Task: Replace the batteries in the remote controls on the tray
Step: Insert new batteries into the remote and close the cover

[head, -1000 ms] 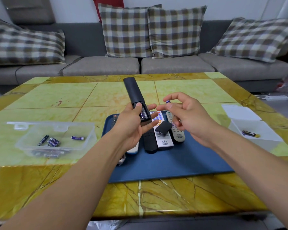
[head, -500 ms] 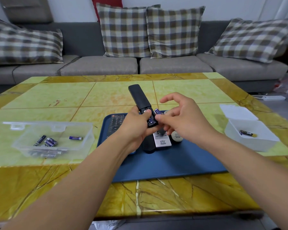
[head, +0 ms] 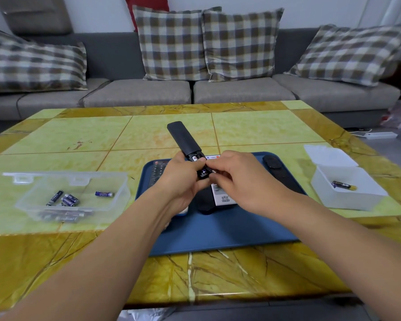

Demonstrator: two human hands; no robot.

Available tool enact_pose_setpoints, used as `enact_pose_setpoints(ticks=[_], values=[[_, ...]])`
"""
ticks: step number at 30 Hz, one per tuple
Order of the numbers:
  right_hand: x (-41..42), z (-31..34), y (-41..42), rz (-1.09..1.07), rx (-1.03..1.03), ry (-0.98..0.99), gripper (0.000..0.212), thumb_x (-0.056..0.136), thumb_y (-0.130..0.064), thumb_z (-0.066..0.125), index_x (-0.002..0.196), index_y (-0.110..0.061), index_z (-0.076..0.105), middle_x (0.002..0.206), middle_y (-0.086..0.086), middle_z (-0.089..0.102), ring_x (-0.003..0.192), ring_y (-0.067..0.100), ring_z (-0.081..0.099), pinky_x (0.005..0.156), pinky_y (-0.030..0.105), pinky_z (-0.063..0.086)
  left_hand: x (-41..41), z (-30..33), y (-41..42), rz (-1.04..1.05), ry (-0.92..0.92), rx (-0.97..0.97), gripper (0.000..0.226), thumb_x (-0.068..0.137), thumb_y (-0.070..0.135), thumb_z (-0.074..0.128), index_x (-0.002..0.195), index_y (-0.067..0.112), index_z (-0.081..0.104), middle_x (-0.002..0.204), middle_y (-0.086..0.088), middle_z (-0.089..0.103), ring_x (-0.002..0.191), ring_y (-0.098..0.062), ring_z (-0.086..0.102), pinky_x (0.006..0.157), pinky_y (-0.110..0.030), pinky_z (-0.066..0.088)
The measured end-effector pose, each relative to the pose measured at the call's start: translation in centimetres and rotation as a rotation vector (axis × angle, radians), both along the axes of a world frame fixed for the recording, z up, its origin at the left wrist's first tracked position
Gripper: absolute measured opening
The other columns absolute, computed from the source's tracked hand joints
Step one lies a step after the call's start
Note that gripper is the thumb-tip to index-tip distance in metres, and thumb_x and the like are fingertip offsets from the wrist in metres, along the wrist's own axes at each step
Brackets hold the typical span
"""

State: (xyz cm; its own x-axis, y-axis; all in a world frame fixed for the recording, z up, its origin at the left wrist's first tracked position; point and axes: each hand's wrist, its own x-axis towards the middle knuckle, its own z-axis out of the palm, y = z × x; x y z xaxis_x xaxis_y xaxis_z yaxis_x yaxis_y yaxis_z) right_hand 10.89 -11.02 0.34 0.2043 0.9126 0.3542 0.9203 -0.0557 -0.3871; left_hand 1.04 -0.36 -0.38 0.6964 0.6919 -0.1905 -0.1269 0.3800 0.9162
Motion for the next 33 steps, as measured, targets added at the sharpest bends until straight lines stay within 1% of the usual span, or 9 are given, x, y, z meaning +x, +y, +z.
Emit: enact_pose_setpoints(ticks=[5, 9, 13, 16, 19, 23, 25, 28, 33], values=[[0.9, -0.3, -0.4, 0.027, 0.022, 0.097, 0.016, 0.095, -0.014, 0.064, 0.106, -0.011, 0.075, 0.082, 0.008, 0.062, 0.076, 0.020, 0.057, 0.069, 0.035, 0.046, 0.0, -0.1, -0.3, -0.035, -0.004, 0.008, 0.026, 0.103, -0.001, 0.045, 0.129, 0.002, 0.046, 0.123, -0.025, 0.061, 0.097, -0.034, 0.071, 0.071, -0.036, 0.063], [1.4, -0.6, -0.5, -0.033, 0.111, 0.451, 0.024, 0.087, -0.010, 0.074, 0.109, -0.018, 0.077, 0.080, 0.007, 0.074, 0.070, 0.013, 0.066, 0.071, 0.027, 0.054, 0.1, -0.1, -0.6, -0.110, -0.021, -0.012, 0.025, 0.105, 0.001, 0.043, 0.129, 0.001, 0.046, 0.118, -0.024, 0.065, 0.095, -0.033, 0.074, 0.074, -0.040, 0.063], [1.9, -0.7, -0.6, -0.044, 0.148, 0.681, 0.025, 0.079, -0.008, 0.081, 0.099, -0.023, 0.078, 0.072, 0.014, 0.068, 0.066, 0.007, 0.057, 0.067, 0.022, 0.050, 0.1, -0.1, -0.7, -0.157, -0.022, 0.011, 0.026, 0.104, 0.002, 0.045, 0.131, 0.001, 0.046, 0.118, -0.024, 0.067, 0.097, -0.032, 0.074, 0.080, -0.044, 0.063], [1.9, -0.7, -0.8, -0.082, 0.161, 0.822, 0.033, 0.071, -0.003, 0.086, 0.102, -0.012, 0.075, 0.073, 0.007, 0.057, 0.062, 0.002, 0.061, 0.067, 0.017, 0.051, -0.1, 0.0, -0.6, -0.198, -0.024, 0.040, 0.029, 0.104, 0.002, 0.045, 0.133, 0.003, 0.045, 0.106, -0.020, 0.070, 0.088, -0.026, 0.075, 0.078, -0.041, 0.063], [2.2, -0.3, -0.9, -0.118, 0.132, 0.939, 0.053, 0.067, 0.000, 0.087, 0.116, -0.011, 0.069, 0.087, -0.001, 0.062, 0.071, -0.003, 0.069, 0.068, 0.014, 0.054, -0.3, 0.4, -0.5, -0.261, -0.043, 0.048, 0.032, 0.105, 0.003, 0.044, 0.136, 0.008, 0.046, 0.110, -0.022, 0.072, 0.095, -0.030, 0.073, 0.084, -0.043, 0.062], [2.9, 0.2, -1.0, 0.074, -0.037, 1.049, 0.045, 0.078, -0.003, 0.079, 0.121, -0.011, 0.069, 0.107, 0.011, 0.075, 0.107, 0.022, 0.070, 0.095, 0.034, 0.056, -0.6, 1.1, -0.5, -0.345, -0.054, 0.070, 0.033, 0.105, 0.005, 0.045, 0.137, 0.006, 0.048, 0.114, -0.021, 0.072, 0.101, -0.030, 0.071, 0.087, -0.041, 0.060], [2.9, 0.4, -0.9, 0.093, -0.028, 1.021, 0.033, 0.083, -0.003, 0.074, 0.116, -0.006, 0.070, 0.104, 0.012, 0.076, 0.102, 0.020, 0.072, 0.089, 0.029, 0.058, -0.6, 1.3, -0.7, -0.349, -0.078, 0.042, 0.031, 0.105, 0.005, 0.044, 0.136, 0.004, 0.049, 0.111, -0.021, 0.072, 0.096, -0.027, 0.073, 0.085, -0.038, 0.061], [2.9, 0.4, -0.5, 0.058, 0.047, 1.007, 0.017, 0.085, -0.002, 0.072, 0.102, -0.005, 0.073, 0.080, 0.001, 0.074, 0.067, 0.004, 0.068, 0.058, 0.014, 0.050, -0.6, 1.4, -0.9, -0.331, -0.114, 0.007, 0.027, 0.105, 0.003, 0.044, 0.131, 0.004, 0.052, 0.110, -0.016, 0.073, 0.092, -0.030, 0.074, 0.087, -0.038, 0.060], [3.1, 0.3, -0.3, 0.030, -0.004, 1.012, 0.008, 0.089, -0.011, 0.070, 0.096, -0.012, 0.075, 0.079, -0.004, 0.073, 0.064, 0.002, 0.062, 0.055, 0.013, 0.045, -0.6, 1.4, -0.9, -0.288, -0.084, 0.074, 0.024, 0.104, 0.004, 0.046, 0.126, 0.006, 0.055, 0.116, -0.017, 0.070, 0.097, -0.027, 0.074, 0.085, -0.036, 0.061]])
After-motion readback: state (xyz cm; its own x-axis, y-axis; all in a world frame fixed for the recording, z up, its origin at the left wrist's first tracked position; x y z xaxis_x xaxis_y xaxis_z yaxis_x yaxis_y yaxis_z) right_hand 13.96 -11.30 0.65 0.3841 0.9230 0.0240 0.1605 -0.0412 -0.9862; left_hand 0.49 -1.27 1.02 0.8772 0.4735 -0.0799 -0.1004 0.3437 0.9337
